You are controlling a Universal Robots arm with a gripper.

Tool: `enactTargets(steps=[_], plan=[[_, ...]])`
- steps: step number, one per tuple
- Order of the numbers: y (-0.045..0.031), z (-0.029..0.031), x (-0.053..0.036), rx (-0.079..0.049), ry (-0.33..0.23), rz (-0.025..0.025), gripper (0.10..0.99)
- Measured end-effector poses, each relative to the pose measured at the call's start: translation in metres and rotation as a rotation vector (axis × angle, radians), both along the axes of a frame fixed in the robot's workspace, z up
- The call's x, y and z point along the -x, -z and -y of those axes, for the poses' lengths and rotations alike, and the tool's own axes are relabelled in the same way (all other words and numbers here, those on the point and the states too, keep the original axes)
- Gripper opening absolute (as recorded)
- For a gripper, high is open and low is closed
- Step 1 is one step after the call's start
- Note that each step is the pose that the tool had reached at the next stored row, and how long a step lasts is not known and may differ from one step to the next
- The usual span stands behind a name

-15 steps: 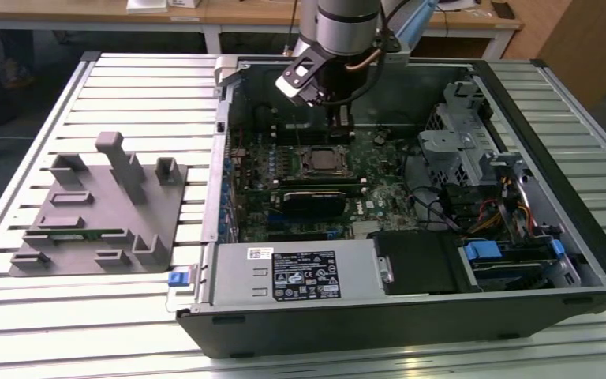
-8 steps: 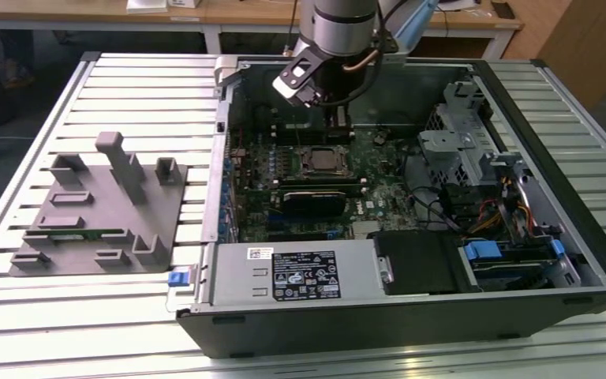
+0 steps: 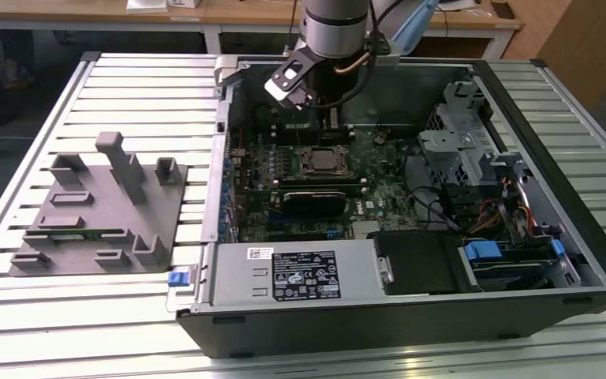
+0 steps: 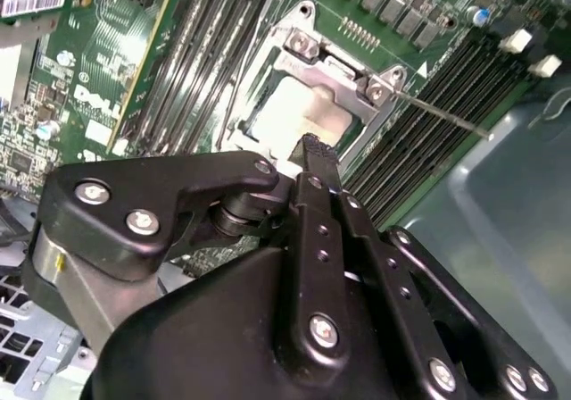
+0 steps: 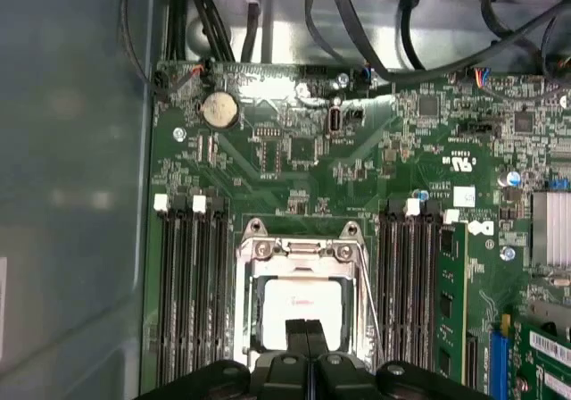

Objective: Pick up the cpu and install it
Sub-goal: 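Close the cpu cover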

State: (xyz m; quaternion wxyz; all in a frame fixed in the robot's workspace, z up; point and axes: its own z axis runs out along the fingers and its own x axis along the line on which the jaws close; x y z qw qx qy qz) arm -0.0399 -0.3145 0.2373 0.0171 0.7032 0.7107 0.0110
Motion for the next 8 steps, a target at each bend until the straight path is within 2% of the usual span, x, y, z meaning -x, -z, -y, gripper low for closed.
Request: enactTargets(steps=[8], plan=[[0.0046, 0.0008, 0.015, 0.0, -0.001, -0.0001, 0.106]])
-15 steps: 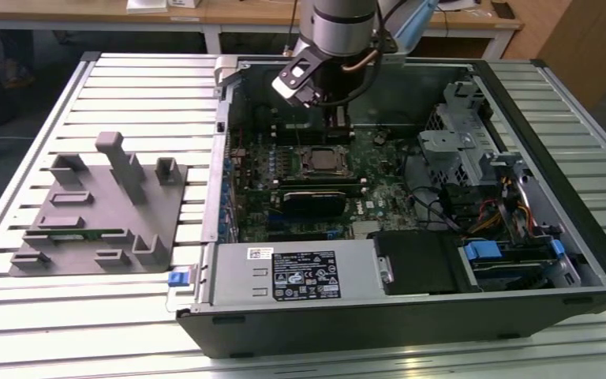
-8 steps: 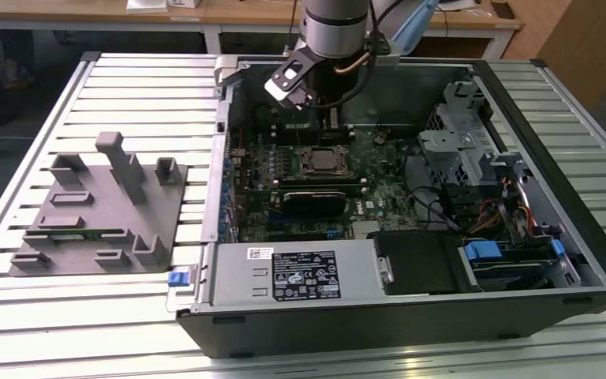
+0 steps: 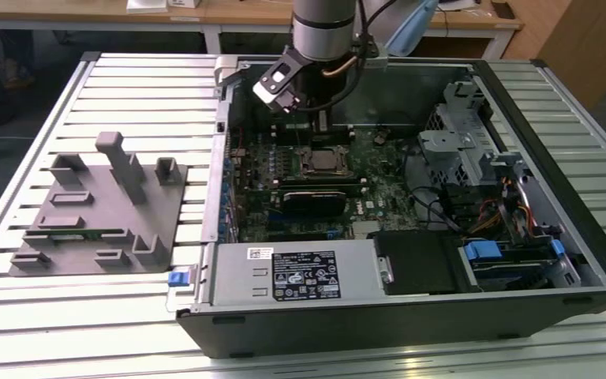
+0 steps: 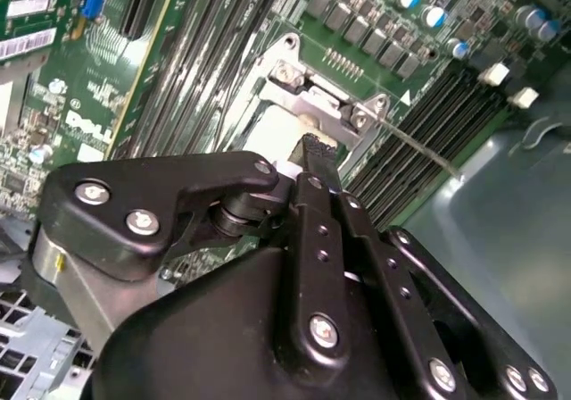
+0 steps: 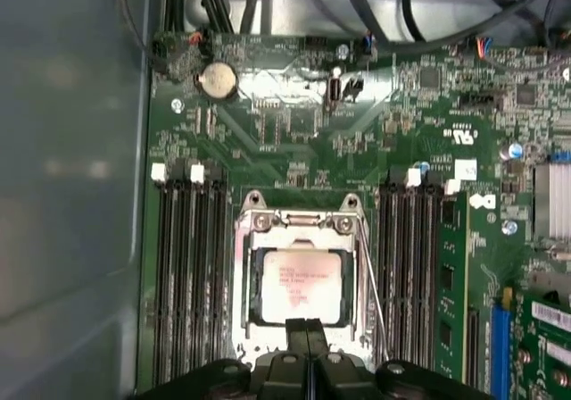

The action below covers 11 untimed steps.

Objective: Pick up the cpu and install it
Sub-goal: 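Close the cpu cover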

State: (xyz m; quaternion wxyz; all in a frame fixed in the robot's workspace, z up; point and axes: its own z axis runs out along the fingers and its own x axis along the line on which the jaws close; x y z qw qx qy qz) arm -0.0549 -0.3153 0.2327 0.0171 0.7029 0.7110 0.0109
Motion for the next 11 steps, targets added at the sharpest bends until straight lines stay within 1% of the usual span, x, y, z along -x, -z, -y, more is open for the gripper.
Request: enactTargets(steps=[11], plan=[[0.0199, 0.0, 0.0017, 0.0, 0.0, -0.0001, 0.106]])
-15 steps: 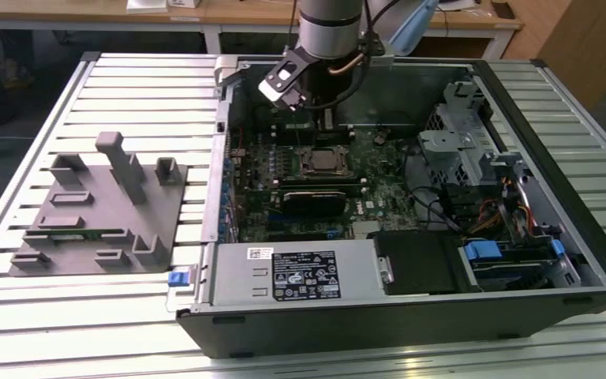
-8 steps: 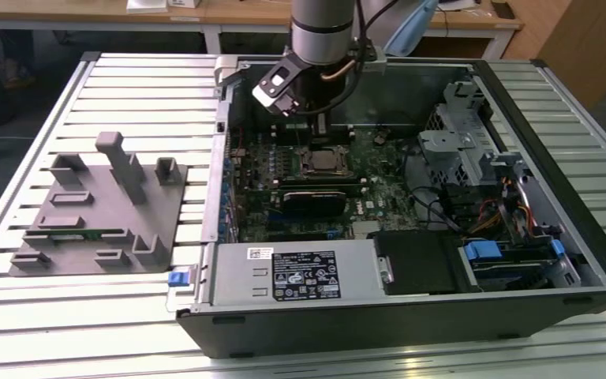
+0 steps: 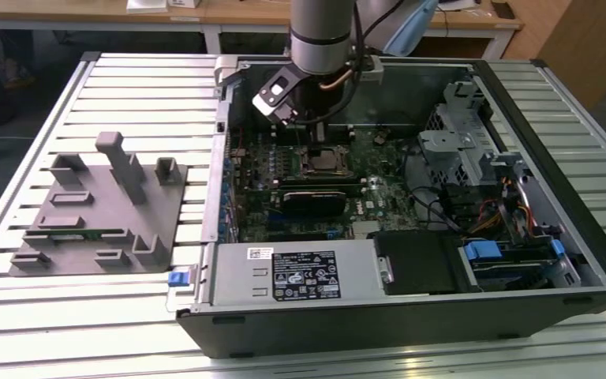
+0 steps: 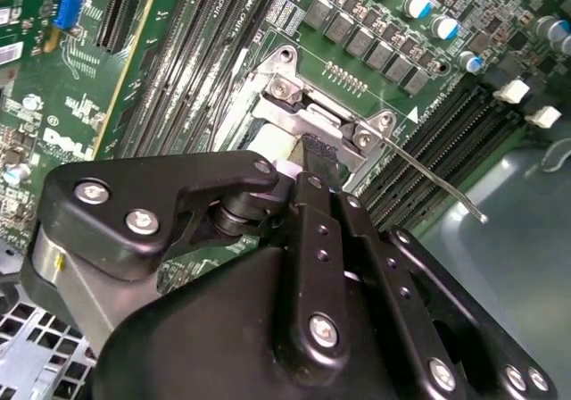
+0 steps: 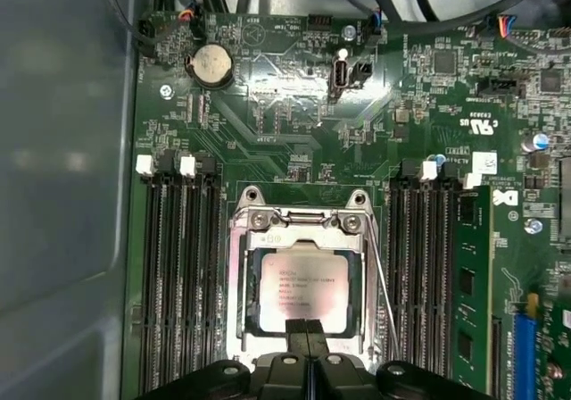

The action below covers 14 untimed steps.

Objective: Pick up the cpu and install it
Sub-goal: 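Close the cpu cover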

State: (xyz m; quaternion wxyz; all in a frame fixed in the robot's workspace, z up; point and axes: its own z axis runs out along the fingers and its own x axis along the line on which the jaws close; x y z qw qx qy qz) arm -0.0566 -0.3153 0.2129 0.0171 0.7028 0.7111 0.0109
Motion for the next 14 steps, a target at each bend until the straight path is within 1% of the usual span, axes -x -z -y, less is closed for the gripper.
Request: enactTargets(steps=[6, 14], plan=[[0.0046, 0.0, 0.0, 0.0, 0.0, 0.0001, 0.106], [0.0065, 0.0, 0.001, 0.0, 0.0, 0.0001, 0.106]])
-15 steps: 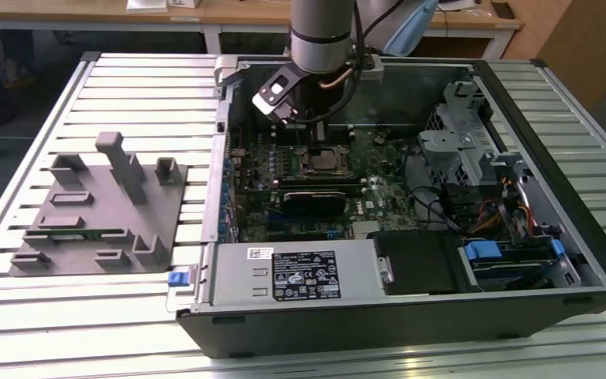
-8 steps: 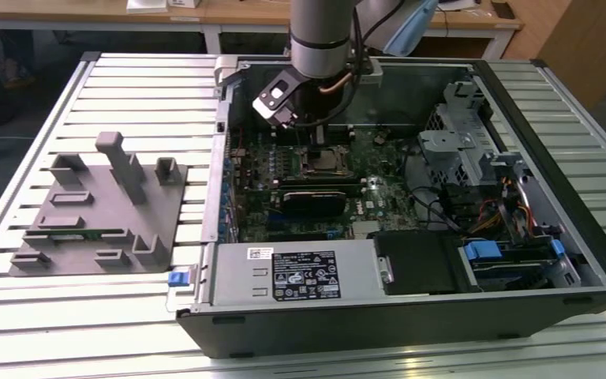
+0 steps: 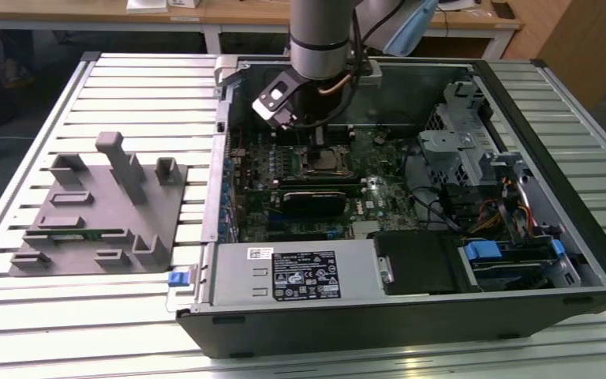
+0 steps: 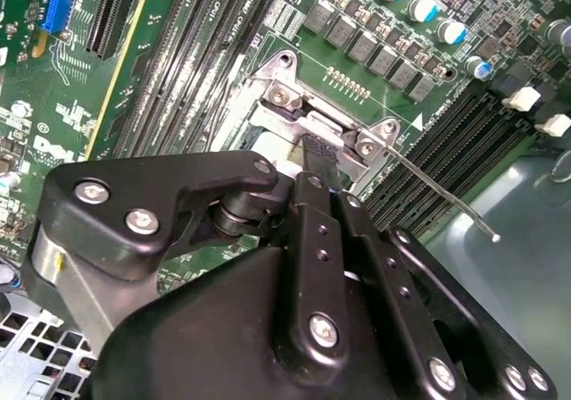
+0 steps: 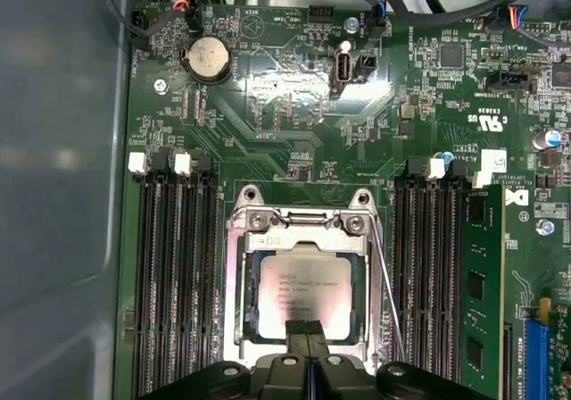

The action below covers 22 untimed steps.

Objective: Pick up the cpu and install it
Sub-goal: 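Close the cpu cover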

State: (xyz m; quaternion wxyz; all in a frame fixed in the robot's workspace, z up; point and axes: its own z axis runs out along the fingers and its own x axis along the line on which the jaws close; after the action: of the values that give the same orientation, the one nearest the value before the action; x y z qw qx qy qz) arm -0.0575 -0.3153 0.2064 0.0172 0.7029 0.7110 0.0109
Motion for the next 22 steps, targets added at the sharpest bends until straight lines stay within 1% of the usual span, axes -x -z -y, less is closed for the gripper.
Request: enactTargets(steps=[7, 15, 18, 22], plan=[[0.001, 0.0, 0.0015, 0.0, 0.0, 0.0, 0.106], [0.006, 0.0, 0.0015, 0.0, 0.0, 0.0, 0.106], [0.0077, 0.0002, 0.0017, 0.001, 0.0, -0.0009, 0.106], [0.0082, 0.0001, -0.0005, 0.0, 0.0, -0.0005, 0.106]])
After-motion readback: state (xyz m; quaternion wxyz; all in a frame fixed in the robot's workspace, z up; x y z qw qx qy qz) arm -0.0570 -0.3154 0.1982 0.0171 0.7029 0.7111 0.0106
